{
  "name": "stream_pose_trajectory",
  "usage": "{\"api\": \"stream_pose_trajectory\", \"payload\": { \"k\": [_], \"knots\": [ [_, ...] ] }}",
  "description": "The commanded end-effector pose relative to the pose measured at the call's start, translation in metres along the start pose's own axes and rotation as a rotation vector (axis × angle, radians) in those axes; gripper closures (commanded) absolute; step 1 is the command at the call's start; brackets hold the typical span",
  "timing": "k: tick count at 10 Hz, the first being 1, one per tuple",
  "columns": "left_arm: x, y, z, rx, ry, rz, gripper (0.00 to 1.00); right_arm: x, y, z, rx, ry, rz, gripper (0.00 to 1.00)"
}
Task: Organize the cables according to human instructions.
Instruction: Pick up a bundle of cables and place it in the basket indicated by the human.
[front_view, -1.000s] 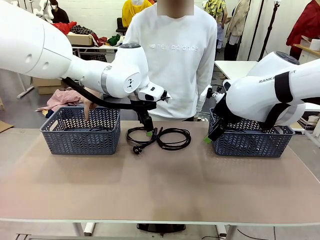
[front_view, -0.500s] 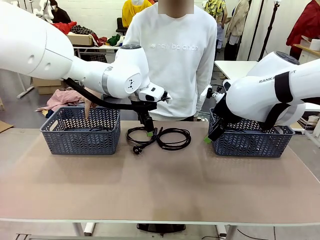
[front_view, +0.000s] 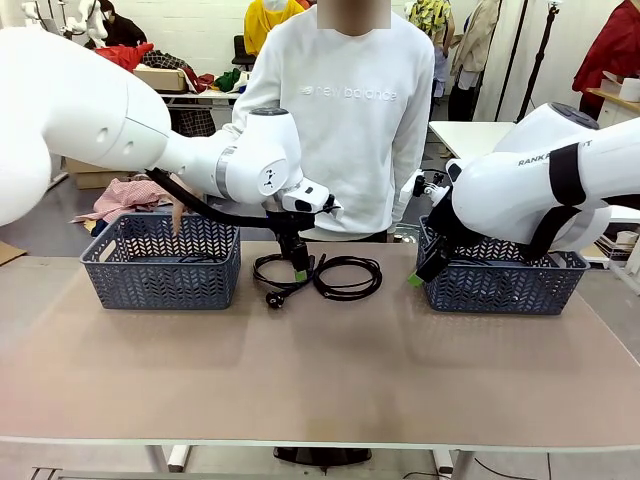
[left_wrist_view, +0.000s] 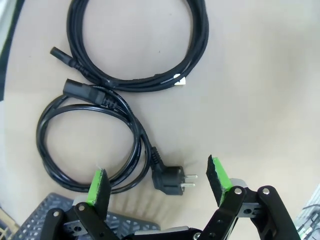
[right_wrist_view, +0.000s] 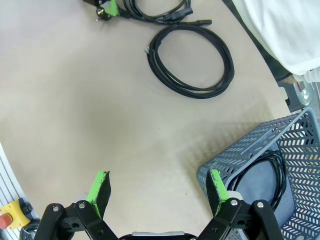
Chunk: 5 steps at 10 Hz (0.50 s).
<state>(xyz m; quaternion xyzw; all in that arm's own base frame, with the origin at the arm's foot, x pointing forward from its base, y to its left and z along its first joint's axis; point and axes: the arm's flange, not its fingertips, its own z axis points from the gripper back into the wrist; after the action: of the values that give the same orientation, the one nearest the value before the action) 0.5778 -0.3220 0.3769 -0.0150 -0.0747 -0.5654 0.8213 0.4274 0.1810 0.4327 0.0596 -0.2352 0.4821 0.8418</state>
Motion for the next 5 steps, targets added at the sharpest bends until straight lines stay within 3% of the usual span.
{"api": "stream_pose_trajectory", "payload": {
  "k": [1,5],
  "knots": [
    [0.009,0.006,-0.005,0.003,0.043,0.013,0.0,0.001,0.0,0.001,-0.008,0.003,0.007,0.0],
    [0.013,0.013,-0.028,0.013,0.085,-0.009,0.0,0.001,0.0,0.001,-0.008,0.003,0.007,0.0]
  ]
}}
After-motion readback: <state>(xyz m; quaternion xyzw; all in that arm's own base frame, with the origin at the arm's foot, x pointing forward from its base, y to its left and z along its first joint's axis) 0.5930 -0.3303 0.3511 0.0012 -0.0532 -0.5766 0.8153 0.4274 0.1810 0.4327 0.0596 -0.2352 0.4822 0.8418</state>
